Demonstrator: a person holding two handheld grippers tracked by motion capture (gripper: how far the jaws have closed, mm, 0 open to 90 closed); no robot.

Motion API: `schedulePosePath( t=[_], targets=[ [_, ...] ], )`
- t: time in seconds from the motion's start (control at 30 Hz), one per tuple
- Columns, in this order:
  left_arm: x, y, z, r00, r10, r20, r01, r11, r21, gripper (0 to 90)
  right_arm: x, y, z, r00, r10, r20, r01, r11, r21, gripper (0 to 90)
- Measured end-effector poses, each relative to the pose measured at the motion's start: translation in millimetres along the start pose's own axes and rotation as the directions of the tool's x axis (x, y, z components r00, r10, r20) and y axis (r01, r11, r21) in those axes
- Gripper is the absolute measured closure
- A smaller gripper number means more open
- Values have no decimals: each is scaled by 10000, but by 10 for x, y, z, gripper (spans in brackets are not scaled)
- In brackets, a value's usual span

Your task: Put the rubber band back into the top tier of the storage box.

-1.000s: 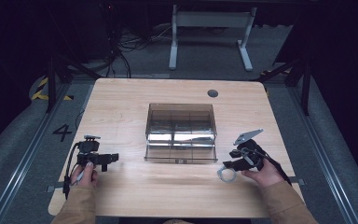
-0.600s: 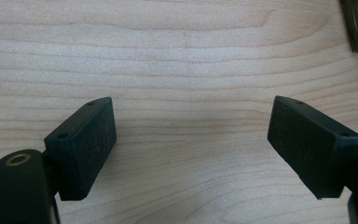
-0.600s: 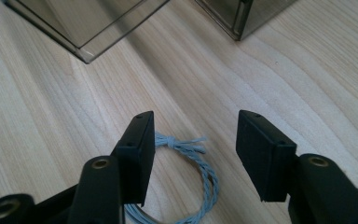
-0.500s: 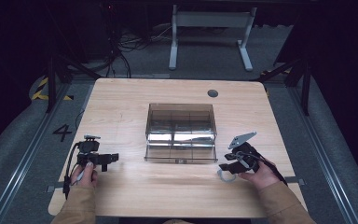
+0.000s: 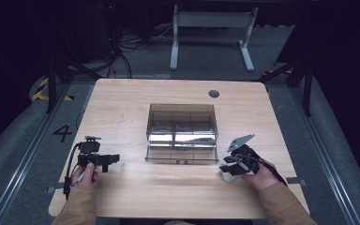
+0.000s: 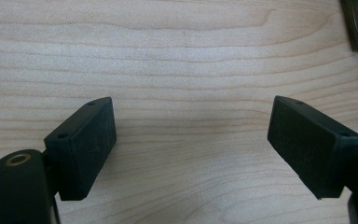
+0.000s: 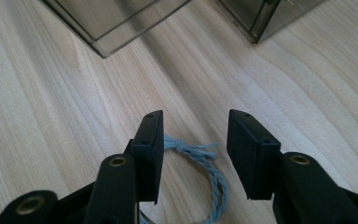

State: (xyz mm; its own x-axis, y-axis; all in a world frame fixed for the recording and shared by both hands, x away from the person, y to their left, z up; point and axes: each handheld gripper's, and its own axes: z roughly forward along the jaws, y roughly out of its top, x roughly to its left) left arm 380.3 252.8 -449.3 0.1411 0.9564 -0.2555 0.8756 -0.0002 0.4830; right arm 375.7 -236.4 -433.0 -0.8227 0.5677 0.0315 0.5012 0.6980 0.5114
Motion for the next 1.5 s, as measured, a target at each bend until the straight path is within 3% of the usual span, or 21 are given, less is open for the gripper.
schedulePosePath(
  t=[0.33, 0.6, 0.93, 1.07, 1.5],
  targets=[
    [3, 0, -1, 10000, 19, -4, -19, 10000, 27, 161, -18, -35, 51, 10000, -1, -30, 2, 9992, 390, 674],
    [-2, -1, 2, 10000, -30, -27, 30, 10000, 14, 161, 9, -50, 41, 9990, -444, 23, 442, 9977, 519, 871],
    [1, 1, 1, 10000, 0, -19, 0, 10000, 54, 161, 8, -47, 32, 9995, -302, -93, 307, 9976, 621, 890],
    [2, 0, 1, 10000, -9, -18, 9, 10000, 51, 161, 8, -36, -18, 9998, -135, -125, 140, 9990, 425, 890],
    [1, -1, 1, 10000, -15, -37, 15, 10000, 55, 161, 29, 17, -318, 9990, 60, 445, -47, 9996, -295, 889]
  ],
)
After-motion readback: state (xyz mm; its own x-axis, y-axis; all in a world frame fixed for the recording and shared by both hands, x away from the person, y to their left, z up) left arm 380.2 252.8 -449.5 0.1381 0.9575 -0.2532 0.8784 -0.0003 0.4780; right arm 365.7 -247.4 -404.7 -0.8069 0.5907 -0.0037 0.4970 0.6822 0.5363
